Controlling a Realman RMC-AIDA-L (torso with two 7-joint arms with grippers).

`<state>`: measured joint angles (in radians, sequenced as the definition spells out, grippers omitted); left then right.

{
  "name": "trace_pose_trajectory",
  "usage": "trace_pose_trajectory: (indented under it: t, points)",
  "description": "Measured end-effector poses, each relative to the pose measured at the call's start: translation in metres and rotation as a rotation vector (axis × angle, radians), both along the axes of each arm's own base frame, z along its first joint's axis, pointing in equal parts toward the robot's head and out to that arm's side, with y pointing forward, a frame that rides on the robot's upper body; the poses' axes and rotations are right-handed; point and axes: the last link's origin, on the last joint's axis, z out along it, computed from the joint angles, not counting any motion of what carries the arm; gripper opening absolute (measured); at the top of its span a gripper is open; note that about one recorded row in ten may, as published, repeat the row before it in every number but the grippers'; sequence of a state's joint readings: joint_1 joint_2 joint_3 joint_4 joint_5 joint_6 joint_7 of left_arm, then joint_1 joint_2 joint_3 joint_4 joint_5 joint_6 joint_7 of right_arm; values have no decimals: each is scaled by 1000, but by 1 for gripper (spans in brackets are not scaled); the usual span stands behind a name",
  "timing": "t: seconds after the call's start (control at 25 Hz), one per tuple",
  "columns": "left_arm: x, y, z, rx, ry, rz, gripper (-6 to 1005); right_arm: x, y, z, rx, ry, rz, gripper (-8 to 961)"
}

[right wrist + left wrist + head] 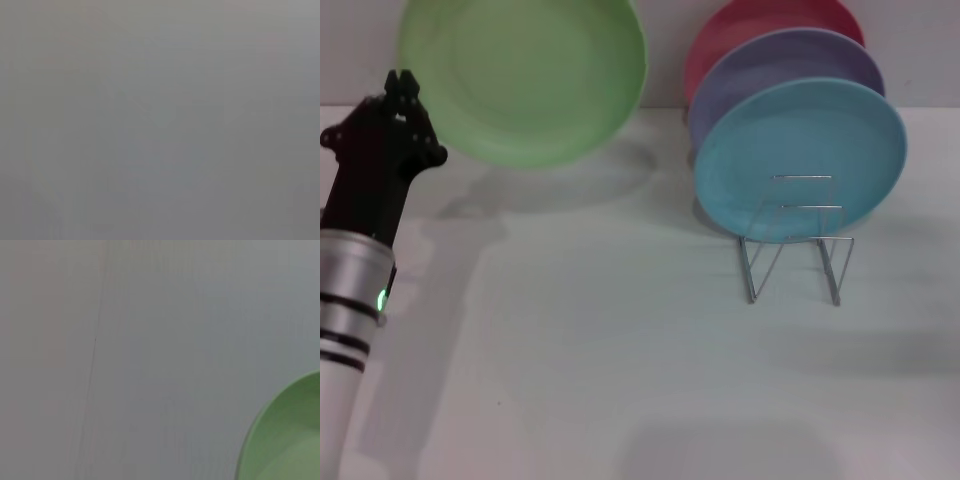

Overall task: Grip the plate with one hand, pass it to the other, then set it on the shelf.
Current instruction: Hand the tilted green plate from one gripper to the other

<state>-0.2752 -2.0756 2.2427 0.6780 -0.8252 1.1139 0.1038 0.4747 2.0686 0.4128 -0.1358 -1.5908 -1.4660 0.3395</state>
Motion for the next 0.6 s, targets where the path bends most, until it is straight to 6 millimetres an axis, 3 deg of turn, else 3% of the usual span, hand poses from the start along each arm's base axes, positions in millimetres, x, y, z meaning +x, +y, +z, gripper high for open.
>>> trace_pose_trajectory:
  t: [0.28, 0.6]
  points:
    - [-18, -20, -6, -8, -9, 40, 29, -18, -32, -12, 15, 2, 170, 706]
    - [-13, -42, -12, -7, -18, -15, 29, -35, -76, -51, -41, 155, 280, 706]
